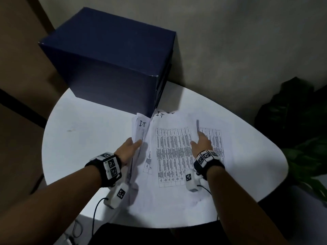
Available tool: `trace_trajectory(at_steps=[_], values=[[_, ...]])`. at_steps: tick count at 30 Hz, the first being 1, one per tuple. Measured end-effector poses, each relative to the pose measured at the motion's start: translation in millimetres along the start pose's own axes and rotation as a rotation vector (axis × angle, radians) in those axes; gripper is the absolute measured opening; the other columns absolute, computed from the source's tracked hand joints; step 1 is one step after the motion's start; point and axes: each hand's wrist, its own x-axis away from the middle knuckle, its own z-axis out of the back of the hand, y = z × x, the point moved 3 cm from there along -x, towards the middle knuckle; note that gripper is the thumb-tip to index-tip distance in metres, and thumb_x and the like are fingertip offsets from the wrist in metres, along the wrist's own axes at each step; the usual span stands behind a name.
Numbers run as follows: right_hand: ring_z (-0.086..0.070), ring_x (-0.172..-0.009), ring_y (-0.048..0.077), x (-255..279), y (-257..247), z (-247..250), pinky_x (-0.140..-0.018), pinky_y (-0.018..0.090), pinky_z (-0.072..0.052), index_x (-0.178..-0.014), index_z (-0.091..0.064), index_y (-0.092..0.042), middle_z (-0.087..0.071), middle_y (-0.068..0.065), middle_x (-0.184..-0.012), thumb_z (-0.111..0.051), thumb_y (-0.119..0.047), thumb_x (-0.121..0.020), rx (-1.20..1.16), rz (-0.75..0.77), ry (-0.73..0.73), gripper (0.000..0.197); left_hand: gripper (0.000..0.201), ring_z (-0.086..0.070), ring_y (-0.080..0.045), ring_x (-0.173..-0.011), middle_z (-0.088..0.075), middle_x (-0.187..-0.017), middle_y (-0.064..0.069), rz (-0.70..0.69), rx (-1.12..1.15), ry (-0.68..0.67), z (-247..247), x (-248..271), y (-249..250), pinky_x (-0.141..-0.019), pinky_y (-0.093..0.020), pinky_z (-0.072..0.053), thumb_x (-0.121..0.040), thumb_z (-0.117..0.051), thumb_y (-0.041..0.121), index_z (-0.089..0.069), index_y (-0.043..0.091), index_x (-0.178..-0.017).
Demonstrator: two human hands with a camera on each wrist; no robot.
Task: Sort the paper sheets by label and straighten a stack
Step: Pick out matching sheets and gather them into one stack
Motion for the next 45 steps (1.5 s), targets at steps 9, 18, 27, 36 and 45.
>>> trace_trajectory(at_steps=[9,18,27,36,45], values=[[-0.065,-0.095,0.028,-9.3,30.1,10.2,-0.087,0.039,-0.053,-0.121,-0.061,-0.010,-0.069,0.009,-0.109,-0.062,-0.017,-0.092,0.004,0.059,-0.159,0.029,0.053,-0.050,-0.019,-0.090,-0.051,-0.107,-0.005,-0.028,-0.193,0.036,-14.0,-2.4,6.1,-0.080,-0.036,-0.042,-0.096,-0.053,0.054,-0.043,0.007,-0.119],[-0.057,-0.120,0.025,5.5,20.4,-13.4,-0.103,0.039,-0.045,-0.137,-0.049,-0.019,-0.060,0.002,-0.130,-0.055,-0.036,-0.095,-0.049,0.153,-0.244,0.046,0.063,-0.062,-0.025,-0.101,-0.062,-0.105,-0.001,-0.091,-0.231,0.089,-27.2,-14.4,3.0,-0.070,-0.029,-0.049,-0.079,-0.081,0.042,-0.045,0.012,-0.121],[-0.035,-0.135,0.040,-30.9,103.4,68.9,-0.107,0.053,-0.036,-0.149,-0.024,-0.009,-0.036,0.017,-0.148,-0.075,-0.044,-0.079,0.154,-0.318,0.161,0.094,0.060,-0.061,-0.031,-0.096,-0.062,-0.099,-0.010,-0.095,-0.372,0.197,-16.7,-30.1,-10.6,-0.078,-0.039,-0.049,-0.076,-0.084,0.015,-0.044,0.011,-0.121],[-0.067,-0.083,0.031,-9.5,82.8,84.8,-0.071,0.032,-0.053,-0.090,-0.057,-0.012,-0.069,0.013,-0.096,-0.073,-0.015,-0.084,-0.215,-0.173,0.402,0.018,0.060,-0.063,-0.030,-0.100,-0.065,-0.104,-0.009,-0.133,-0.377,0.215,-10.3,-35.3,-10.9,-0.083,-0.041,-0.049,-0.075,-0.083,0.012,-0.047,0.010,-0.123],[-0.052,-0.127,0.035,27.5,52.0,99.7,-0.101,0.036,-0.043,-0.137,-0.049,-0.002,-0.053,0.019,-0.138,-0.065,-0.027,-0.091,-0.094,-0.088,0.304,0.054,0.061,-0.060,-0.028,-0.102,-0.063,-0.107,-0.008,-0.134,-0.409,0.225,-0.6,-40.0,-16.6,-0.082,-0.038,-0.045,-0.077,-0.083,0.012,-0.046,0.009,-0.125]])
